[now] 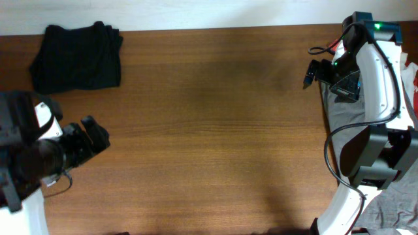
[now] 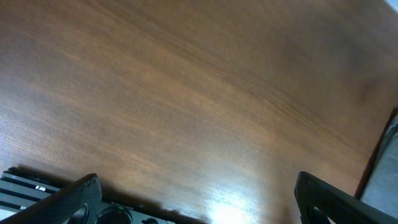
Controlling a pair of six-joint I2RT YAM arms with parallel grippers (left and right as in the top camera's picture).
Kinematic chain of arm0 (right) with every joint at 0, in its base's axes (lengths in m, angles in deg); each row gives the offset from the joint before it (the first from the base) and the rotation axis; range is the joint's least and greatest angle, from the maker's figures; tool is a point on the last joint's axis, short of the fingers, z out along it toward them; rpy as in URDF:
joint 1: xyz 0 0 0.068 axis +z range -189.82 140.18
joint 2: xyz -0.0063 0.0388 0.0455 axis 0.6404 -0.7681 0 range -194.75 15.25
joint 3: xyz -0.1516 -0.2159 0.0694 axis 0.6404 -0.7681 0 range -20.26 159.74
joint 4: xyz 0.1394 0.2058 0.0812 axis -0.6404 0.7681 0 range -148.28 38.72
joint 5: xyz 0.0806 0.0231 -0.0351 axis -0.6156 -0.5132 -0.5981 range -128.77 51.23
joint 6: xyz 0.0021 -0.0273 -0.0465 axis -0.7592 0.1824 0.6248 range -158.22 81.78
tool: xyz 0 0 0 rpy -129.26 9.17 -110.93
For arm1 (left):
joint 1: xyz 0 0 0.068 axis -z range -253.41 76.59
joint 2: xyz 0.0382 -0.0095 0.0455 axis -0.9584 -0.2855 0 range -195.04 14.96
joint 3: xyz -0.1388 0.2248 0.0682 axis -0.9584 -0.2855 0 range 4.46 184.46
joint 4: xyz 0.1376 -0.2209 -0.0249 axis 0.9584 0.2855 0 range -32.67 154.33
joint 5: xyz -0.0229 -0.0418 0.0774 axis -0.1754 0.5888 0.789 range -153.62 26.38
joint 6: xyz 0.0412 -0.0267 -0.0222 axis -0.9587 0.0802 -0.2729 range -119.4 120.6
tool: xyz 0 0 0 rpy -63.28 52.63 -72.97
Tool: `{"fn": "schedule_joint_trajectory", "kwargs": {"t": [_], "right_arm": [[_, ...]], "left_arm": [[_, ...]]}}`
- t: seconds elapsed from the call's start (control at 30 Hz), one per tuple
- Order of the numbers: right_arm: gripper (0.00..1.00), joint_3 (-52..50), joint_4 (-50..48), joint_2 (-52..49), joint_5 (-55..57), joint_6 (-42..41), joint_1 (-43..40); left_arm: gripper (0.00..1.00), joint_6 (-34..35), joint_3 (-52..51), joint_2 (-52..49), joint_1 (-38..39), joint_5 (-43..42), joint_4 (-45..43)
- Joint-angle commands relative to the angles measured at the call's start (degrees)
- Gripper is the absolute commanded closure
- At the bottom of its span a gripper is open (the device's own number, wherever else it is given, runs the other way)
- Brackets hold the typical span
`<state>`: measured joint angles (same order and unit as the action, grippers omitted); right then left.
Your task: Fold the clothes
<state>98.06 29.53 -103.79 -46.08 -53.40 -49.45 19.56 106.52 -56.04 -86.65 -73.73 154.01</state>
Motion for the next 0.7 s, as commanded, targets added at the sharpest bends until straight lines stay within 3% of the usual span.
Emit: {"fn": "schedule_joint_trajectory", "kwargs": {"t": [0.0,0.03,0.1,0.17,0.23,0.33,0.4,0.67], "right_arm": [[0.01,0.85,-0.02,0.5,0.5,-0.09,-0.15],[0.01,0.85,-0.02,0.5,0.5,-0.09,-0.15],[0.01,0.85,-0.02,0.5,0.5,-0.09,-0.15],[0.01,0.85,-0.02,0.5,0.5,-0.09,-0.15],[0.01,0.85,-0.02,0.5,0.5,-0.09,-0.15],[0.01,0.85,-0.02,0.5,0.5,-0.09,-0.15],[0.01,0.85,-0.02,0.5,0.5,-0.09,-0.15],[0.01,0.85,-0.02,0.5,0.5,-0.09,-0.15]], "left_arm": [[0.01,-1.33,-0.61,3.74,0.22,0.04,0.02],[0.01,-2.36,-0.61,4.42,0.22,4.83,0.02],[0.01,-2.36,-0.61,5.35,0.74,5.81,-0.7],[0.01,-2.89,-1.9,7.45,4.33,5.92,-7.91],[0.01,-9.55,-8.37,11.47,10.73,6.12,-22.03],[0.01,-13.29,-31.32,22.12,13.18,6.12,-42.66],[0.01,-13.27,-55.34,35.41,13.18,6.56,-62.73],[0.01,-13.27,-86.29,58.75,13.18,10.86,-90.38]]}}
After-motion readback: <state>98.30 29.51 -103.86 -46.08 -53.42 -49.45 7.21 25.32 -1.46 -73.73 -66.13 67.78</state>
